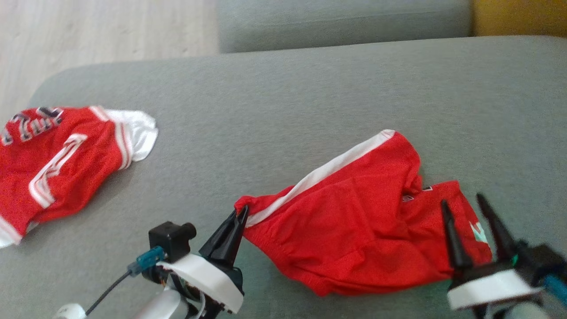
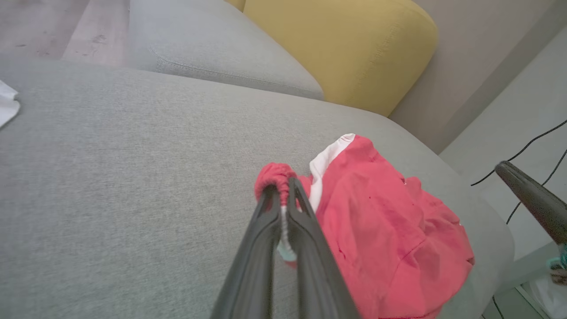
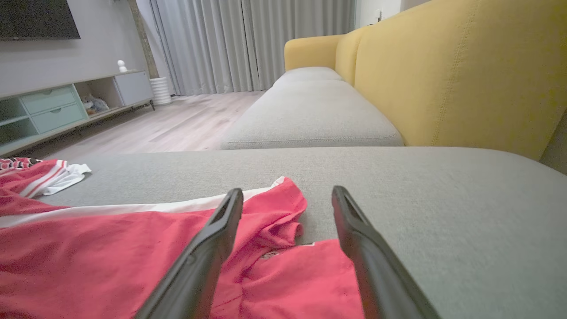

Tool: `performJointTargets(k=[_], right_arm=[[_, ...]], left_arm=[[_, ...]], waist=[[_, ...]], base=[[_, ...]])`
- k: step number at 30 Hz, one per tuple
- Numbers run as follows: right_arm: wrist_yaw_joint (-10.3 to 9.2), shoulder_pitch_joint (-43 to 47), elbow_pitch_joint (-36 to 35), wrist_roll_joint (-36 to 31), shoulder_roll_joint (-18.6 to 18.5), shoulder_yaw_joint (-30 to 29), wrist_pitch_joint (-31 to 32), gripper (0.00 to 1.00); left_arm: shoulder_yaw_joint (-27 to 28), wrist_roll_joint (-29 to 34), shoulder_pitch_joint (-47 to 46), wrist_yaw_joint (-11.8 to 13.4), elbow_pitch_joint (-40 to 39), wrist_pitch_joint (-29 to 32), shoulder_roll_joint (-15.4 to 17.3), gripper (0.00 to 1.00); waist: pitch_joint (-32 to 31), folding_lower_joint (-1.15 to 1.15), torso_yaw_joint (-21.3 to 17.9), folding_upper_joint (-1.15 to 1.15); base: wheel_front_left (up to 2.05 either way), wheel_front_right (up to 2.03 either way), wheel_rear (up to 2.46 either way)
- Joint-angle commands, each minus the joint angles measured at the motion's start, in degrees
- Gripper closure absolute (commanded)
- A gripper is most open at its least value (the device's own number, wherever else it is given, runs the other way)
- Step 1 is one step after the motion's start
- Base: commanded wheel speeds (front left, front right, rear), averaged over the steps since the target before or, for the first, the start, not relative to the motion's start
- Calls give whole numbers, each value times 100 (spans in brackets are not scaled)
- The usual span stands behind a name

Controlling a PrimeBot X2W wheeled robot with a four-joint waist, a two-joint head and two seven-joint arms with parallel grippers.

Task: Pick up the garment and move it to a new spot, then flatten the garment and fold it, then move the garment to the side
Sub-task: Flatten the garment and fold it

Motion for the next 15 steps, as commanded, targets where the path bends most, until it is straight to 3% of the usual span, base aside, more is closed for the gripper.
performJointTargets(k=[1, 7, 11, 15], right_arm=[[42, -444, -111, 119, -275, 112, -34, 0], [42, -1647, 1020, 760, -1374, 852, 16, 0], [42, -2574, 1736, 1475, -2128, 1810, 567, 0], [42, -3258, 2162, 2252, -2642, 2626, 1109, 0]], left_arm=[[274, -26, -308, 13, -227, -48, 152, 100], [206, -10, -581, -110, -325, -16, 31, 100], [125, 37, -824, -219, -276, -15, -82, 100], [52, 68, -1042, -313, -169, -50, -209, 100]], waist=[[257, 0, 397, 0], [584, 0, 795, 0], [803, 0, 1020, 0], [967, 0, 1223, 0]], base=[[0, 0, 0], [0, 0, 0], [0, 0, 0], [0, 0, 0]])
